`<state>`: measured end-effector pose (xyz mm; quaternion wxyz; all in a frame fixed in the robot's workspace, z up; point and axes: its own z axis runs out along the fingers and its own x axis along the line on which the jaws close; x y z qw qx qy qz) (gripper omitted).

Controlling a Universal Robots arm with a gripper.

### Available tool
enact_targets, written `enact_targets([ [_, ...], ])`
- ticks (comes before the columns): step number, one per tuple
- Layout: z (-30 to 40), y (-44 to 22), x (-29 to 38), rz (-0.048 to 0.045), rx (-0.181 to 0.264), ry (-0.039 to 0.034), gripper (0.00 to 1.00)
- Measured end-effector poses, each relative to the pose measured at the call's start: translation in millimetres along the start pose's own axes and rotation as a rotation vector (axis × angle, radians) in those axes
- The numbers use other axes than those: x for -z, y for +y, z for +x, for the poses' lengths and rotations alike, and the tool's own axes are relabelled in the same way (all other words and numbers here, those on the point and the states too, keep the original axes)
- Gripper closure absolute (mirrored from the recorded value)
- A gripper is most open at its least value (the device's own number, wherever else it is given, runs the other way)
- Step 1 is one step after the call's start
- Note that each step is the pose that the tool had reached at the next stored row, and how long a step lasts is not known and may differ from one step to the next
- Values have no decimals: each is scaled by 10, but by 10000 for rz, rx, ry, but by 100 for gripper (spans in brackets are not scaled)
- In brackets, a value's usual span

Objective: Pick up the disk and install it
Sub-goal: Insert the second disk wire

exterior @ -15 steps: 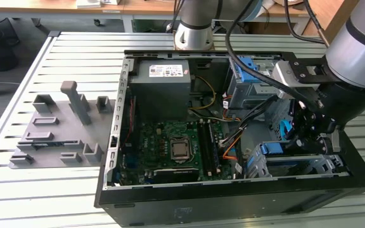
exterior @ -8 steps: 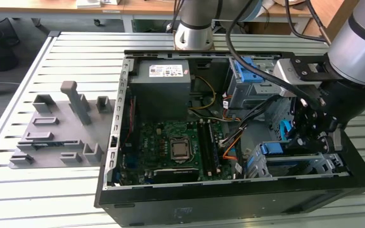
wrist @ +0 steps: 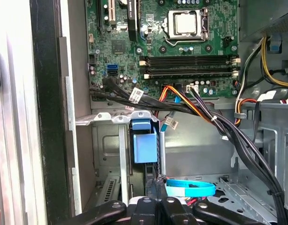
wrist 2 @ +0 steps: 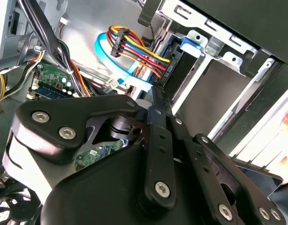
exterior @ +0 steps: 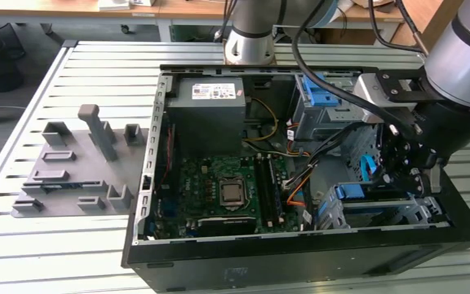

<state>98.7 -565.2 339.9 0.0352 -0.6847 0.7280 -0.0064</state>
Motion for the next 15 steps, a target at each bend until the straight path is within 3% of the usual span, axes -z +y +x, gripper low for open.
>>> enact_targets([
  [15, -1, -66, -72, -27, -3, 5, 89],
])
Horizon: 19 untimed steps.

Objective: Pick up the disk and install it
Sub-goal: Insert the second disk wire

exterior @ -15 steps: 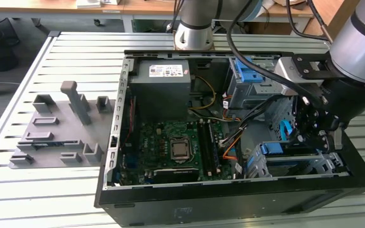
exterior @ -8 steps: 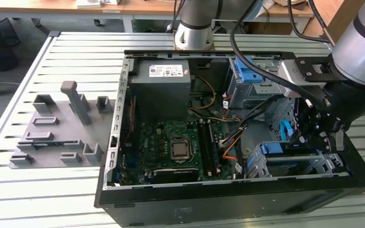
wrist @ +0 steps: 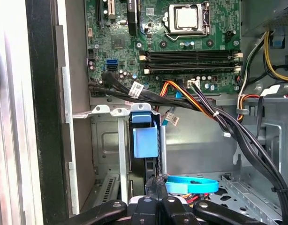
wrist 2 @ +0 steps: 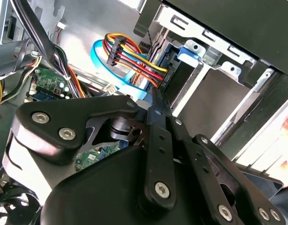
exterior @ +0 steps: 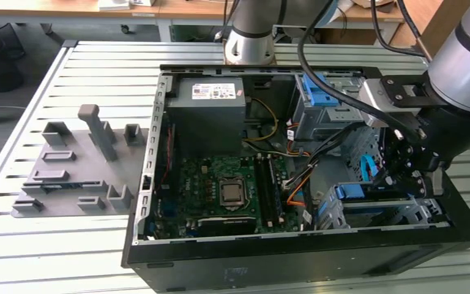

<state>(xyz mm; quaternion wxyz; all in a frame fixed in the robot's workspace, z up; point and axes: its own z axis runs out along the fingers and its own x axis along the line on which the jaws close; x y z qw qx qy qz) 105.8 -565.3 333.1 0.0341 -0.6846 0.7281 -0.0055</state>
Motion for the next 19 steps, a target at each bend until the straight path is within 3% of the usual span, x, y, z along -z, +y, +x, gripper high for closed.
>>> enact_targets([
  [19, -4, -5, 75, 0, 1, -6, 89],
])
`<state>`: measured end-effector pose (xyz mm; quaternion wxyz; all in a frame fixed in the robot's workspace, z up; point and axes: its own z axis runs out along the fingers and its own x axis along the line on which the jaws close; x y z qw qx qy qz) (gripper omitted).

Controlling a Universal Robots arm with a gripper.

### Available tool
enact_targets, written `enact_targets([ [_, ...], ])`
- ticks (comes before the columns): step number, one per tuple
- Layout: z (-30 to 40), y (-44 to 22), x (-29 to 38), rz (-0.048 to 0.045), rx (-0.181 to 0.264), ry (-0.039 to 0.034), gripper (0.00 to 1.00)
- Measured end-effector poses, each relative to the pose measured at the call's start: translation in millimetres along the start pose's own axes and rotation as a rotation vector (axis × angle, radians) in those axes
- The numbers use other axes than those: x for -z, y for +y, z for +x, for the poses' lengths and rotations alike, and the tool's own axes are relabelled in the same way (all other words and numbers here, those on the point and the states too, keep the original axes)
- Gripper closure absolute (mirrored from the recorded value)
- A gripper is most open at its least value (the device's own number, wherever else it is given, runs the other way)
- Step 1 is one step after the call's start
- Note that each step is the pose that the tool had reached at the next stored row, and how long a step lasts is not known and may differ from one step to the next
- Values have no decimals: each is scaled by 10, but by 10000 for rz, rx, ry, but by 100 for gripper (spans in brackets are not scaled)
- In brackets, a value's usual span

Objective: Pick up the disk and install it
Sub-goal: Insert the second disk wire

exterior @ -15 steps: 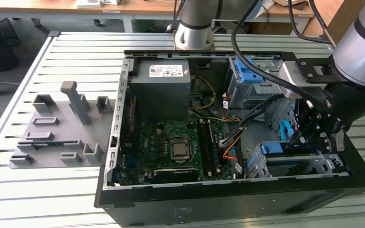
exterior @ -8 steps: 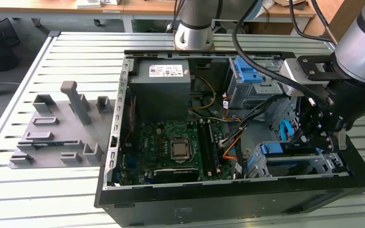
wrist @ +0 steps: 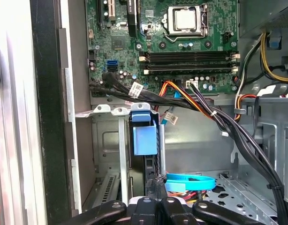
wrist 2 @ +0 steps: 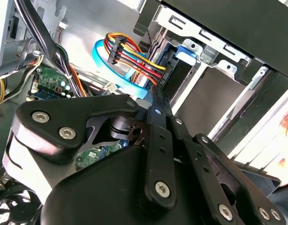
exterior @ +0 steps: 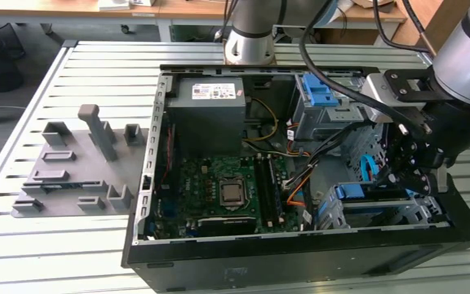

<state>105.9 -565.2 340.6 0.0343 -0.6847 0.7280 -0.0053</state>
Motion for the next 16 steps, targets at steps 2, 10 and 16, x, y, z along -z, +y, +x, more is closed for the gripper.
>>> enact_targets([
  [2, 0, -1, 12, 0, 0, -1, 89],
  [10, -3, -3, 60, 0, 0, -1, 89],
  [16, -3, -3, 64, 0, 0, 2, 89],
])
